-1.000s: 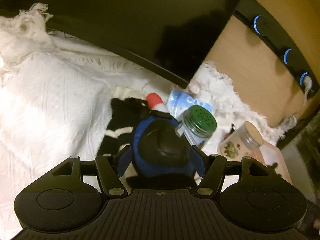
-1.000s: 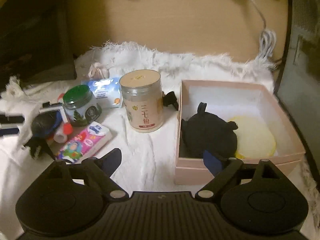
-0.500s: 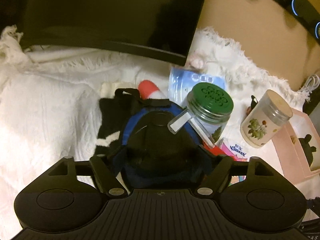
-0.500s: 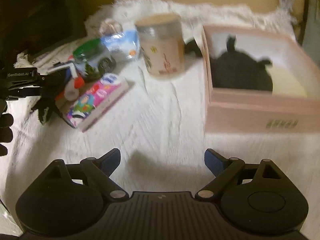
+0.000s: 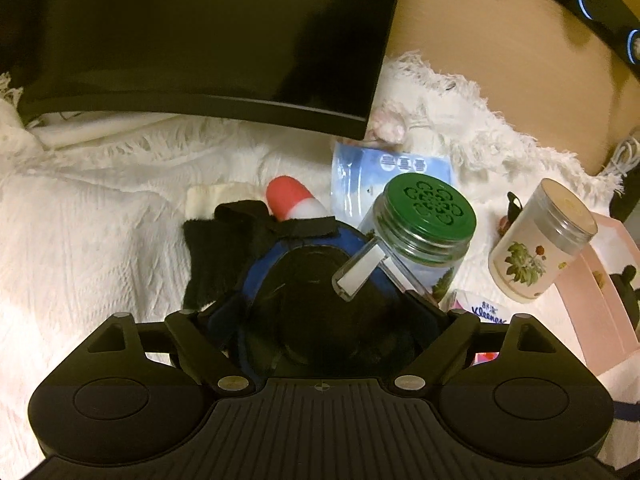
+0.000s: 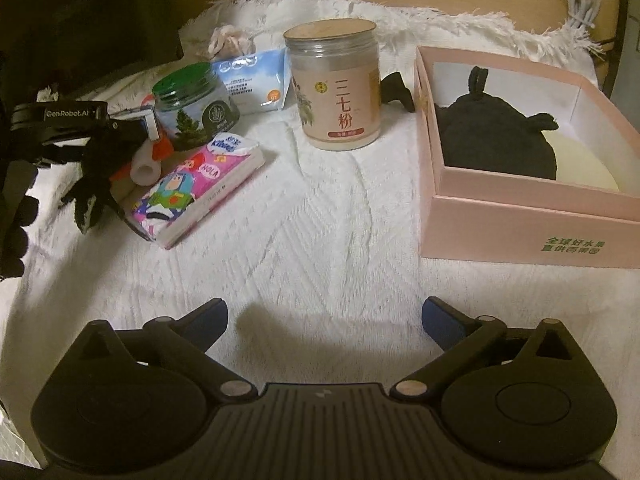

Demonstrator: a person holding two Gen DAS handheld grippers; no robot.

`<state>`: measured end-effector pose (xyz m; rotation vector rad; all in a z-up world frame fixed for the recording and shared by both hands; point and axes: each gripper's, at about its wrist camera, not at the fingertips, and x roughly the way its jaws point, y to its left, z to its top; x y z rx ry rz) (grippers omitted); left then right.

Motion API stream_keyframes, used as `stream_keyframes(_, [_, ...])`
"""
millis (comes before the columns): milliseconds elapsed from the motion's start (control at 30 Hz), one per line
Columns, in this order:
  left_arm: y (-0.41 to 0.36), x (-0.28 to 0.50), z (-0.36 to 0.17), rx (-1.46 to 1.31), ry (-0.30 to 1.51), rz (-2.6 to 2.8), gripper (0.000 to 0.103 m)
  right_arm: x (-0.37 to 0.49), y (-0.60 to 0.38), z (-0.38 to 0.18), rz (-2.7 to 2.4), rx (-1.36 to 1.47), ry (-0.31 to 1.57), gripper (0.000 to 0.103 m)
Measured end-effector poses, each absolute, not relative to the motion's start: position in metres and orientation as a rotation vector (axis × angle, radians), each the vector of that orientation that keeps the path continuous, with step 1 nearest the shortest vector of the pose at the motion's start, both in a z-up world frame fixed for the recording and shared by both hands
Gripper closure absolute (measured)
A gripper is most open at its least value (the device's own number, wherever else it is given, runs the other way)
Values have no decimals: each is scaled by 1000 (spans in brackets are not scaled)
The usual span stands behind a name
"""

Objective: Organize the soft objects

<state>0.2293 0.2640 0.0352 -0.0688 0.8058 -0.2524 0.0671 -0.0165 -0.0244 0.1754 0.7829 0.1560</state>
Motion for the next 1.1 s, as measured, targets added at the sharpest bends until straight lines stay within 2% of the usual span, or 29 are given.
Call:
stream_keyframes(333, [274,211,42,-82,774,-276,19,75,0,-23,158,14,834,2])
stream_keyframes(467, [295,195,52,-180,746,-260,19,76,13,-2,153,-82,739,2])
stream_keyframes(633, [333,167,63,-255,708,-207,19,100,31,40,238,-72,639,2])
stream_keyframes(700, [350,156,64,-292,698,-176,19,111,44,52,268,-76,612,6])
stream_keyframes(767, [367,146,64,-330,695,-143,19,121,58,62,302,-84,578,22])
stream_keyframes(833, [381,137,62,-374,698,-114,19,134,74,68,350,-80,574,31])
stream_keyframes(1000, [399,115,55,-432,714,-67,19,165,106,69,429,-61,586,32])
stream_keyframes(1100, [404,109,48,-450,734,-54,19,179,125,61,430,-55,614,28])
